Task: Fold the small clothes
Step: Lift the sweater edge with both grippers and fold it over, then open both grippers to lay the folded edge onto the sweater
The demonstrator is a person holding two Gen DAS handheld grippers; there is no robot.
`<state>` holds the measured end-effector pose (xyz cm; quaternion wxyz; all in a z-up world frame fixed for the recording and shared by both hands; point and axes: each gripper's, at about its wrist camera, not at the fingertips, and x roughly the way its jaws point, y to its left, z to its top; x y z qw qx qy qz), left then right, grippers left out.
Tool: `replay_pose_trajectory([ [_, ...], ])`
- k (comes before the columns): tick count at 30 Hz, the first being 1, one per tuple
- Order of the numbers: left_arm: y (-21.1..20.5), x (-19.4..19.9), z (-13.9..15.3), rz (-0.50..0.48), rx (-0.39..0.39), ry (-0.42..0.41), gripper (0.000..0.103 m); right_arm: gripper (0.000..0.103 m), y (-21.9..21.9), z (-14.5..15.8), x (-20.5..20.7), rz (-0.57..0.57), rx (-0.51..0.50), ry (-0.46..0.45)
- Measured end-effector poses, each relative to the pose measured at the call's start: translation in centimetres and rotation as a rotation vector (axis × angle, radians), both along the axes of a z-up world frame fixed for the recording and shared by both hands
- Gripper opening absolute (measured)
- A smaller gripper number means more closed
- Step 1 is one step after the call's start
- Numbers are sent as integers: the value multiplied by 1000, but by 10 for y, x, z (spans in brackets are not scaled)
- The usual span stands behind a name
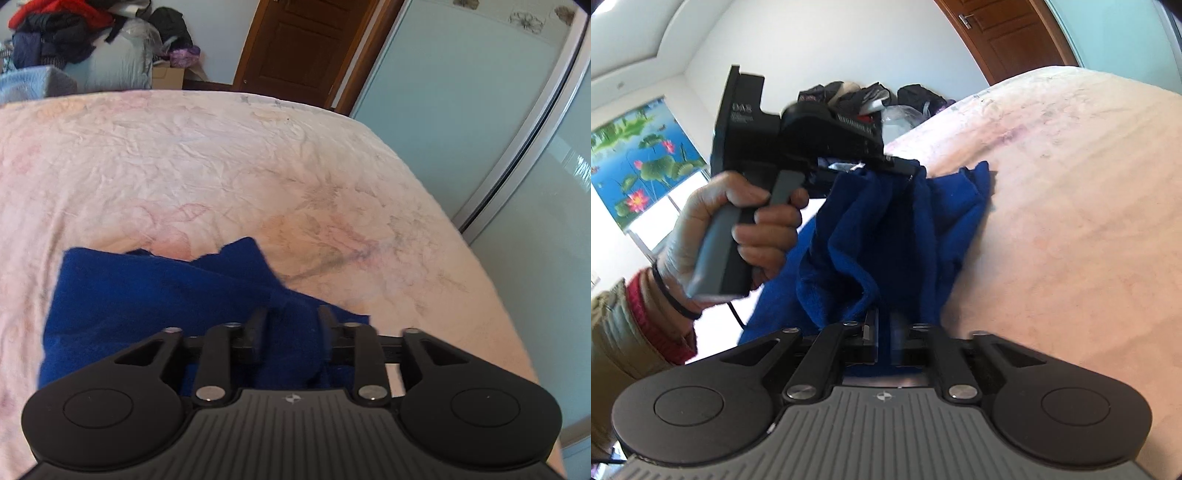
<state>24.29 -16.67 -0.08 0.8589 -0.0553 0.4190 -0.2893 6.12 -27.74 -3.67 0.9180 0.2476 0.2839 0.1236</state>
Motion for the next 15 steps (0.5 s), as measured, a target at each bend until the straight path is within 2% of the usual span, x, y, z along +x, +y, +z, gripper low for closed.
replay_pose_trajectory([
  [1,1,0,1,1,-18,7,62,31,0,0,-1,0,1,-2],
  [2,1,-2,3,5,-33,-3,74,47,0,0,-1,6,3,-6],
  [3,2,-4,7,10,-45,-28,76,53,0,0,-1,19,1,-11],
  [8,8,-12,29,-13,-41,-103,77,64,1,1,1,61,-2,-22],
  [13,52,-27,37,32,-14,-136,80,73,3,6,11,133,38,-19],
  [15,74,-40,36,45,26,-172,80,81,3,10,10,152,26,-27],
])
